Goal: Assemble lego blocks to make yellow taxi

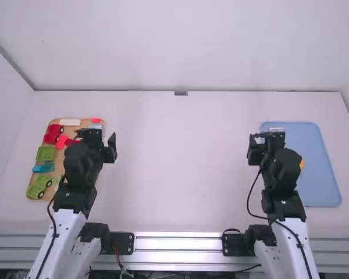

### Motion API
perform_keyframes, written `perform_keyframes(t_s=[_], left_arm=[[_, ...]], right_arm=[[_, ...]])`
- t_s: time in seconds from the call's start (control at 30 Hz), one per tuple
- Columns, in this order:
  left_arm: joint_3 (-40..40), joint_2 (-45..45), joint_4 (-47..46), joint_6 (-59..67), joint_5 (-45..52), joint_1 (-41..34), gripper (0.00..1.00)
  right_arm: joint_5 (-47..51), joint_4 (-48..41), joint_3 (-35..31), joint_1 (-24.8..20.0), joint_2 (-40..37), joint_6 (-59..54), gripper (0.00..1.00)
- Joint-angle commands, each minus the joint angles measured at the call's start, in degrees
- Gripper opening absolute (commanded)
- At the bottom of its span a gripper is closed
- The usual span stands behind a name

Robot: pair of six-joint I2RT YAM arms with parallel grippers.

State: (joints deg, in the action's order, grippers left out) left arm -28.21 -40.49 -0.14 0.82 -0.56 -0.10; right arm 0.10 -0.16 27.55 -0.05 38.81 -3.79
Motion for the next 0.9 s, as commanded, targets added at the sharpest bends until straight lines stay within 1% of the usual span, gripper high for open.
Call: perform_keyframes(t_s=[0.0, 0.17, 0.57, 0.7, 0.87], left_arm=[[3.3, 3.8, 0.1, -0.8, 0.6, 0.1, 0.55], [10.7, 11.1, 0.1, -0.8, 0.6, 0.1, 0.42], [24.8, 25.2, 0.1, -0.8, 0.6, 0.1, 0.17], [28.2, 29.0, 0.1, -0.8, 0.6, 0.1, 0.11], [28.2, 33.1, 0.1, -0.8, 0.6, 0.1, 0.04]], right_arm=[[-0.1, 0.2, -3.6, 0.1, -3.6, 3.8, 0.54], [-0.1, 0.2, -10.9, 0.1, -10.9, 3.8, 0.41], [-0.1, 0.2, -24.6, 0.1, -24.6, 3.8, 0.17], [-0.1, 0.2, -27.6, 0.1, -28.3, 3.8, 0.11], [-0.1, 0.2, -27.6, 0.1, -32.3, 3.8, 0.04]])
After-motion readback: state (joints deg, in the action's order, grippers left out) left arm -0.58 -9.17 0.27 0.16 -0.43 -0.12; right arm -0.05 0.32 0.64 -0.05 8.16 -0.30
